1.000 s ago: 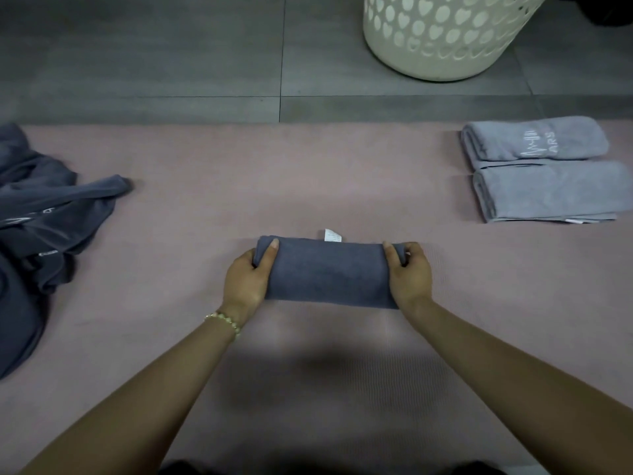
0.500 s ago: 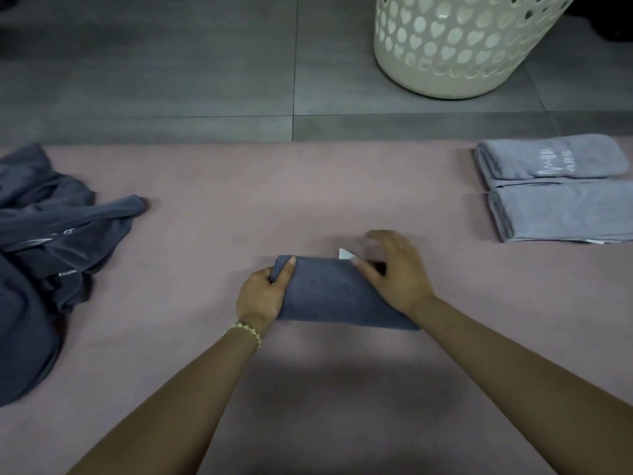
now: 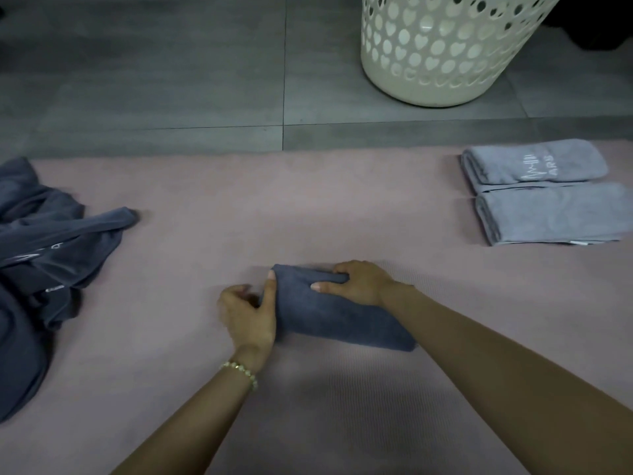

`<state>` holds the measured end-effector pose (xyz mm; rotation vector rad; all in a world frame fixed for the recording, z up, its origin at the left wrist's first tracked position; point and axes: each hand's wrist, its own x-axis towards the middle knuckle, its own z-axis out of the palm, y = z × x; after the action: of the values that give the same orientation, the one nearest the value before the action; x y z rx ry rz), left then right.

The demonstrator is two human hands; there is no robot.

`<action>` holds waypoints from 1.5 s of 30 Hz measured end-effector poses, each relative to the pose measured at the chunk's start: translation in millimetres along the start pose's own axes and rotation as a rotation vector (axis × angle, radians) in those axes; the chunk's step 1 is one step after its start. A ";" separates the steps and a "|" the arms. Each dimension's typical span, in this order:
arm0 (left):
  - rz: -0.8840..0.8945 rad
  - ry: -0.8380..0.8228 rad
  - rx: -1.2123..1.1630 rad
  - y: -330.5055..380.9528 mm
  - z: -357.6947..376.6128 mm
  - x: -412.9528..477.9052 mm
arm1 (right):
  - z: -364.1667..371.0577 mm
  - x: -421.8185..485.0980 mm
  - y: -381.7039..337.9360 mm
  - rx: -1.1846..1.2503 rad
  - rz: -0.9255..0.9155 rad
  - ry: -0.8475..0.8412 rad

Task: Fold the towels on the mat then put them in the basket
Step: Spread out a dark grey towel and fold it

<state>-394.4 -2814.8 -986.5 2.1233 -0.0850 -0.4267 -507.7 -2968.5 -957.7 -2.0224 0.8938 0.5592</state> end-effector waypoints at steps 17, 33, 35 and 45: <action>-0.083 -0.822 -0.360 81.4 40.7 -66.8 | -39.3 -58.6 32.6 0.999 0.063 0.508; -0.389 -1.544 -0.058 152.2 157.1 -160.5 | -113.8 -166.2 220.3 1.355 0.141 0.746; -0.419 -1.477 -0.088 147.8 175.2 -169.3 | -114.7 -175.1 249.2 1.385 0.217 1.007; -0.012 -0.865 -0.145 109.6 276.2 -201.6 | -115.4 -170.9 328.8 1.434 0.435 1.215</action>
<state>-664.2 -3051.7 -980.6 1.6630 -0.5152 -1.2874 -861.0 -3129.0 -950.8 -0.6118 1.6999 -1.0394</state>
